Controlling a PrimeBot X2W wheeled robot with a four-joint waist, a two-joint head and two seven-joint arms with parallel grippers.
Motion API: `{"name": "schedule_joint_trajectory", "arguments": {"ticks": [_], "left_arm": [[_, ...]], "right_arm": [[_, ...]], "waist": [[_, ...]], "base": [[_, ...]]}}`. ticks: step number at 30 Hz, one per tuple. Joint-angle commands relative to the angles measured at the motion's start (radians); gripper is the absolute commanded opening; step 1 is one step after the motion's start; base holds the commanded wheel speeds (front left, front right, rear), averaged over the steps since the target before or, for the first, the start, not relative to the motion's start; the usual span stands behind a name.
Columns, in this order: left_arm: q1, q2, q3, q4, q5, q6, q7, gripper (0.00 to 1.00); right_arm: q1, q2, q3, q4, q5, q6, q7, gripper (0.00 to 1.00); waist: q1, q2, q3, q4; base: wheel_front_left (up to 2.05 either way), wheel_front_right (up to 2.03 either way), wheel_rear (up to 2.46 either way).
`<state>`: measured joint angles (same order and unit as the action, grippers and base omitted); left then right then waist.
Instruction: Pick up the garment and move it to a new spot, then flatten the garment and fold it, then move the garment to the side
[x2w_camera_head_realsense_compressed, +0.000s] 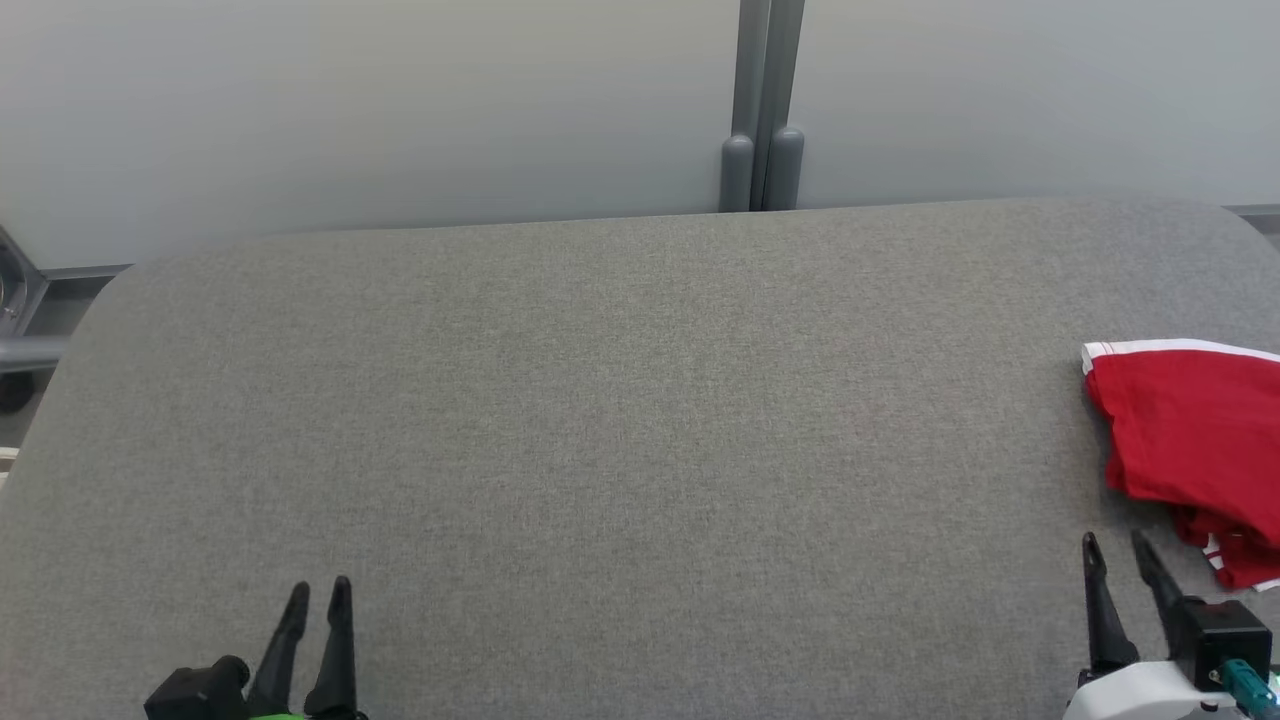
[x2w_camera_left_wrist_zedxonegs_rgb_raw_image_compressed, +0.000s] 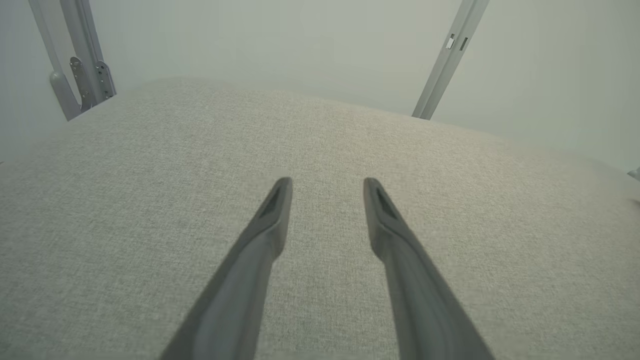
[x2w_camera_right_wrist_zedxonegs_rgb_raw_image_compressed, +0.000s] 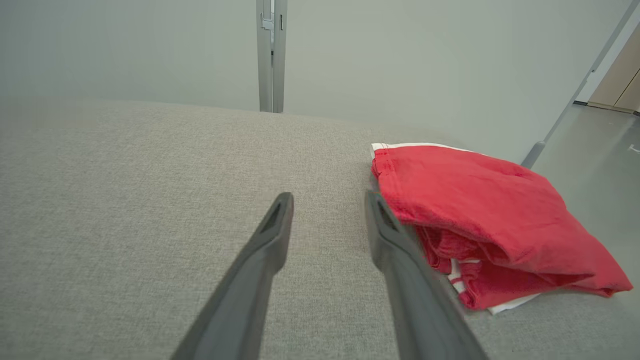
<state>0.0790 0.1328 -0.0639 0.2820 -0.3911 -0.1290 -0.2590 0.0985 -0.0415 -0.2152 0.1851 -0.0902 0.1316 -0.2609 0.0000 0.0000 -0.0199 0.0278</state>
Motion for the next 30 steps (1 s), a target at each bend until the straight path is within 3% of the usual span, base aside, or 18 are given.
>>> {"name": "schedule_joint_trajectory", "arguments": {"ticks": [1,4,30], "left_arm": [[0.0,-0.001,0.0,0.002,0.0,0.0,0.001,0.0],[0.005,-0.008,-0.003,0.025,-0.006,0.0,0.004,0.0],[-0.061,-0.031,0.05,-0.001,-0.415,-0.001,0.122,0.0]], "right_arm": [[0.0,0.001,0.0,0.003,0.0,0.0,0.0,0.0],[-0.001,0.008,-0.001,0.033,0.007,0.0,0.008,0.0],[-0.066,0.001,0.027,0.033,0.575,0.0,0.135,0.0]], "waist": [[0.0,0.0,0.0,0.0],[0.0,0.0,0.0,0.0],[0.0,0.0,0.005,-0.006]], "base": [[0.0,0.0,0.0],[0.0,0.0,0.0],[0.0,0.0,0.0]]}}
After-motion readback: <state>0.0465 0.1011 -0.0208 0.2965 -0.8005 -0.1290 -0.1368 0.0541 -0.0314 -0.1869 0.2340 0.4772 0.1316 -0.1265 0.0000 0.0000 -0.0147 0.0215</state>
